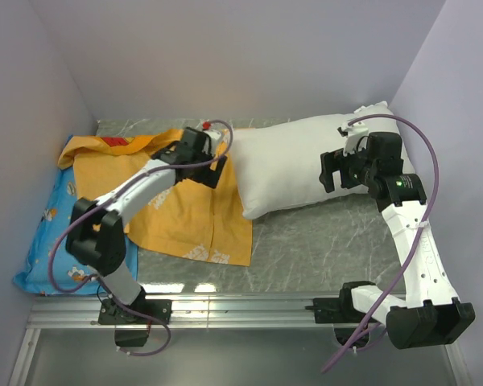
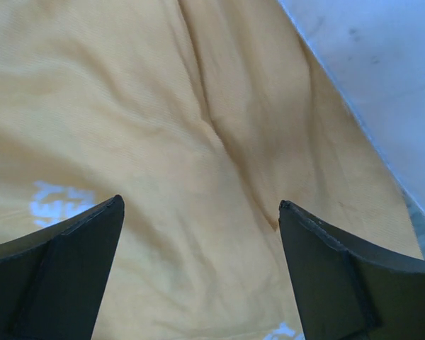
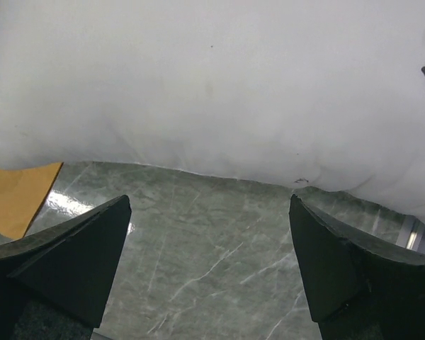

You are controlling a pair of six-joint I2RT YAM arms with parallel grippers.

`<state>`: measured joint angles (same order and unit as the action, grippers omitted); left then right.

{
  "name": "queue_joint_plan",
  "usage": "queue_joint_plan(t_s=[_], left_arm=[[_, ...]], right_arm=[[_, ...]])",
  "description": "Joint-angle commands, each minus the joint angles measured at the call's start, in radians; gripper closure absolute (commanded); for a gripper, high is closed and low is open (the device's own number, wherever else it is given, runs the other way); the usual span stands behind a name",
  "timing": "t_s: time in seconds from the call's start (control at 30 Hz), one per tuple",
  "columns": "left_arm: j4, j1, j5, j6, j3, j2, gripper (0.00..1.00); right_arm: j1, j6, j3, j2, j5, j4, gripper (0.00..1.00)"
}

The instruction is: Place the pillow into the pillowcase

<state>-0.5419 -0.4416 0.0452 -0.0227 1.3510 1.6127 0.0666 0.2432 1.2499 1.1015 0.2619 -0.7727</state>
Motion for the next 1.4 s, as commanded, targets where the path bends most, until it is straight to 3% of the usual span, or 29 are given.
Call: queue_joint_plan(t_s=[0.0,0.27,0.6,0.83,0.93,0.97,1.03,1.07,1.13,1.37], left_arm=[[0.028,-0.063,0.172,-0.060,0.017,0.079,0.05],[0.046,-0.080,0.240,-0.118,0.043,0.242,0.19],[0.112,-0.082,0.272,-0.146,0.069,0.345,0.23],[0.099,-0.071,0.406,-0.141,0.114,0.398,0.41],[0.073,-0.059,0.417,-0.143,0.137,0.391,0.55],[0.065,-0.046,0.410,-0.140,0.143,0.386,0.66],[0.046,-0.033,0.383,-0.135,0.154,0.369,0.76],[0.039,-0.017,0.374,-0.132,0.158,0.363,0.88],[0.011,-0.003,0.351,-0.131,0.168,0.340,1.00],[0.005,0.020,0.109,-0.068,0.100,0.204,0.99]], right_arm=[[-0.008,-0.030,0.025,0.001,0.007,0.001,0.00],[-0.007,-0.030,0.019,0.008,-0.004,0.000,0.00],[-0.010,-0.024,-0.003,0.009,-0.027,0.015,0.00],[-0.019,-0.024,0.000,0.005,-0.036,0.016,0.00],[-0.024,-0.021,-0.003,0.004,-0.038,0.018,0.00],[-0.024,-0.019,-0.004,0.004,-0.039,0.018,0.00],[-0.025,-0.016,-0.007,0.004,-0.039,0.023,0.00],[-0.024,-0.013,-0.006,0.008,-0.039,0.021,0.00],[-0.025,-0.004,0.002,0.014,-0.036,0.021,0.00],[-0.024,0.116,0.114,0.106,0.022,0.015,0.00]])
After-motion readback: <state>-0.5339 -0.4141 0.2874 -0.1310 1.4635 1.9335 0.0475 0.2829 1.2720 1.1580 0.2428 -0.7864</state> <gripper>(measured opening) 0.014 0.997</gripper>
